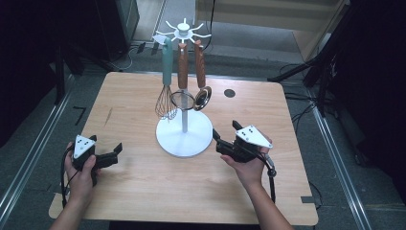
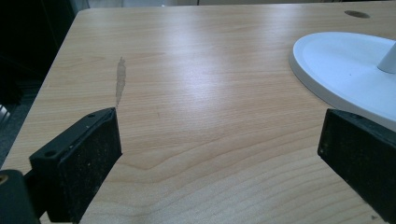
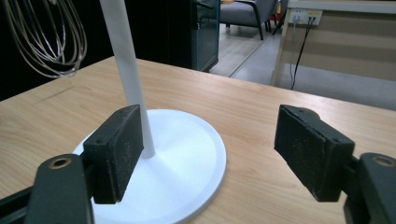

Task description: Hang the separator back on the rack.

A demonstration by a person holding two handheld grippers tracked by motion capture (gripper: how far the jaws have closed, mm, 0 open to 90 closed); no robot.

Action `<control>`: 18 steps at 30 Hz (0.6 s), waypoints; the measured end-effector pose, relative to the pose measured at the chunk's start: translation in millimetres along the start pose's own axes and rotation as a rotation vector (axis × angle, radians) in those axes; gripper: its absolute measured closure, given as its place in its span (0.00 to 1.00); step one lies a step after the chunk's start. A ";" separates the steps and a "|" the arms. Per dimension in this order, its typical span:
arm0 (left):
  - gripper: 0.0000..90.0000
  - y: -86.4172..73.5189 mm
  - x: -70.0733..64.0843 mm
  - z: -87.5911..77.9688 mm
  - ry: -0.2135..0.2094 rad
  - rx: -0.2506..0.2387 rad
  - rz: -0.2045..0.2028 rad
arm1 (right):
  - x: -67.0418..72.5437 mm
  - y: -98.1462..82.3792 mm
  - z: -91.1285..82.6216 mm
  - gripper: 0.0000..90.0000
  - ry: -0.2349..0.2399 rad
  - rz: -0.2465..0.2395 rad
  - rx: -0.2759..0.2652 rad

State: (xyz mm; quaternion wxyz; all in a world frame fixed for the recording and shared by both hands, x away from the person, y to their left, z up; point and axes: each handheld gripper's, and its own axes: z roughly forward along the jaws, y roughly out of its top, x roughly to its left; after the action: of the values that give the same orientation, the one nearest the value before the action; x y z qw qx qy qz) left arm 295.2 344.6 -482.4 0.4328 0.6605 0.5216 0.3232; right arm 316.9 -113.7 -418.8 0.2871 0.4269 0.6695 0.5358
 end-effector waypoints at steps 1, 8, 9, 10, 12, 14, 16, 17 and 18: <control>0.00 0.0 0.1 -0.1 0.000 0.001 0.000 | -1.0 -2.3 -0.5 0.27 0.000 0.006 0.000; 0.00 0.0 0.0 -0.1 0.002 -0.001 -0.001 | -7.2 -18.9 -3.4 0.27 -0.025 0.015 0.028; 0.00 0.0 0.0 -0.1 0.002 -0.001 0.000 | -8.1 -21.2 -3.6 0.27 -0.029 0.012 0.033; 0.00 0.0 -0.1 -0.1 0.002 -0.001 -0.001 | -8.9 -23.6 -3.7 0.28 -0.031 0.017 0.040; 0.00 -0.1 -0.1 -0.1 0.002 -0.002 -0.001 | -11.2 -28.7 -3.8 0.27 -0.036 0.019 0.047; 0.00 -0.1 -0.1 -0.2 0.002 -0.002 -0.002 | -14.1 -33.0 -4.4 0.27 -0.046 0.029 0.052; 0.00 -0.1 0.1 -0.3 0.003 -0.002 -0.002 | -17.6 -36.4 -5.3 0.27 -0.056 0.035 0.053; 0.00 -0.1 0.2 -0.5 0.002 -0.001 0.000 | -18.6 -37.4 -6.0 0.27 -0.063 0.039 0.051; 0.00 -0.1 0.3 -0.5 0.001 -0.001 0.000 | -20.4 -38.7 -7.2 0.27 -0.068 0.044 0.049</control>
State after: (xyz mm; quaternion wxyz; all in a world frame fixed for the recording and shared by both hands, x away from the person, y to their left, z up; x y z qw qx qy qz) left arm 294.8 345.0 -482.2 0.4329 0.6600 0.5217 0.3237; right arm 310.2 -137.4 -455.7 0.2871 0.4665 0.6627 0.5106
